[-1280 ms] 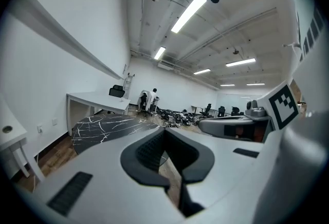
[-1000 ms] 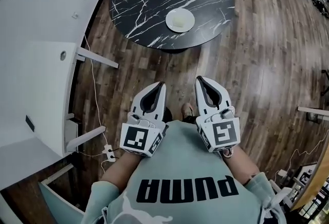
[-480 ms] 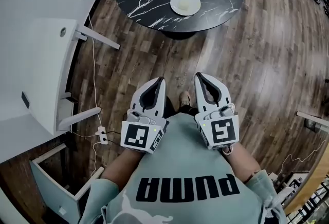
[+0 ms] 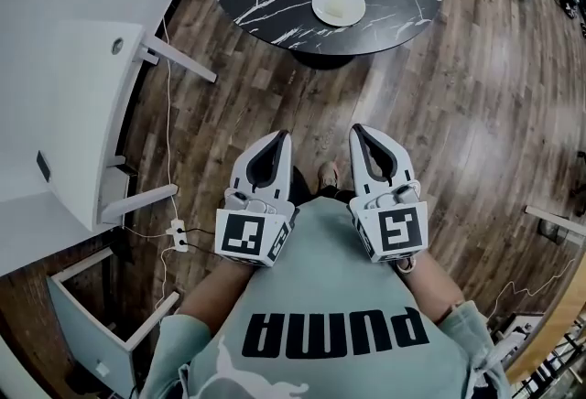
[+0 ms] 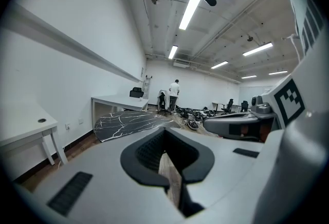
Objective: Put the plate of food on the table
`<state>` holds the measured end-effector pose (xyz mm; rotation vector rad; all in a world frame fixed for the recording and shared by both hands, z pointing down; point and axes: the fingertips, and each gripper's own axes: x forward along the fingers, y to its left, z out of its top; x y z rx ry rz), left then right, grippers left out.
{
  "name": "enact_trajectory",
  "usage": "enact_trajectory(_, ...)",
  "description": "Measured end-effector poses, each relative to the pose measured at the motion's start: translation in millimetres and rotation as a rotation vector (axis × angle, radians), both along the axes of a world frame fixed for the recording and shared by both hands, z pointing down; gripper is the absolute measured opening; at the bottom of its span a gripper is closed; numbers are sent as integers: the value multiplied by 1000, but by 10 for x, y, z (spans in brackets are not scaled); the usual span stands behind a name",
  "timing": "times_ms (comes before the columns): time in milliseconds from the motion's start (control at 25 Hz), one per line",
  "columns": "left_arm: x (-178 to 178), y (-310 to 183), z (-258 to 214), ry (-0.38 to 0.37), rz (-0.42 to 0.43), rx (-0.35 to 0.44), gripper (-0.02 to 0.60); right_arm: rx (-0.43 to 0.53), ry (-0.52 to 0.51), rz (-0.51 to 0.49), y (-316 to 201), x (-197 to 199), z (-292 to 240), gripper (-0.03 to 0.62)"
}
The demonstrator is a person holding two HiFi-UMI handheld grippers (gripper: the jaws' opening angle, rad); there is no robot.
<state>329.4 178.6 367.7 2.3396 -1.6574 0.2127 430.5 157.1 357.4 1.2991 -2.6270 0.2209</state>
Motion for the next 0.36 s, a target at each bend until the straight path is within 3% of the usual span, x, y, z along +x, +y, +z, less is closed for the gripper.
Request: enact_trajectory(360, -108, -62, -25, 3, 12, 7, 6, -4, 9, 5, -48, -116, 16, 6)
